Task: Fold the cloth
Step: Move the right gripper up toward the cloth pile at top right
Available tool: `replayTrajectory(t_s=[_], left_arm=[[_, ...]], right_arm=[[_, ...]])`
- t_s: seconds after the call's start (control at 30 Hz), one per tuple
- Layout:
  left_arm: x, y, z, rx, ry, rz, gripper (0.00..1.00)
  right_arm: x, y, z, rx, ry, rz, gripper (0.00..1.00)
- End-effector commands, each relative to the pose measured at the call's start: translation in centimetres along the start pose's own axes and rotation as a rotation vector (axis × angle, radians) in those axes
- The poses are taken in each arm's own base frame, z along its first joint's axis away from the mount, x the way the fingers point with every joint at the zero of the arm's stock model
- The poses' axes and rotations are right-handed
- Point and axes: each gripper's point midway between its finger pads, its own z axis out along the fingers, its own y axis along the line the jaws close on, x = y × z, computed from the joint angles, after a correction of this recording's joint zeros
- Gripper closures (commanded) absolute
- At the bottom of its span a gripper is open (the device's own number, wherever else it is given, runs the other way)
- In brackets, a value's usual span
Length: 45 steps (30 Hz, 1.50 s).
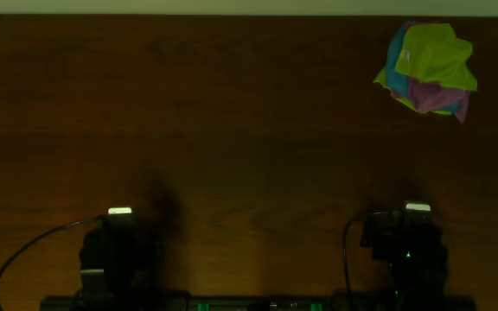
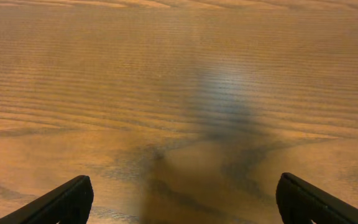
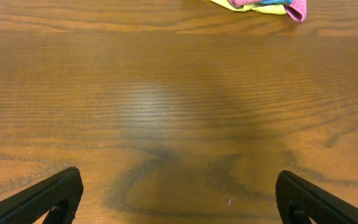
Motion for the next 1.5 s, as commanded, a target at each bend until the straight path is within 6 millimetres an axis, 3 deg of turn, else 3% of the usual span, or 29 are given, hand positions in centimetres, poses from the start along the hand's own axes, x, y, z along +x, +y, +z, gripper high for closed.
replayTrajectory(t_s=[0.0,1.27,1.47], left_arm=[[2.2,0.1,0.8,-0.006,0.067,-0.017,0.05],[2.2,0.1,0.8,-0.006,0.067,-0.017,0.05],[2.2,0.1,0.8,-0.006,0.067,-0.017,0.05]], right_arm=[[0.3,-0.1,0.2,0.002,0.004,-0.01,0.01],[0.3,-0.1,0.2,0.002,0.004,-0.01,0.01],[-1.7,-0.1,0.1,0.0,-0.071,0.042,0.01]])
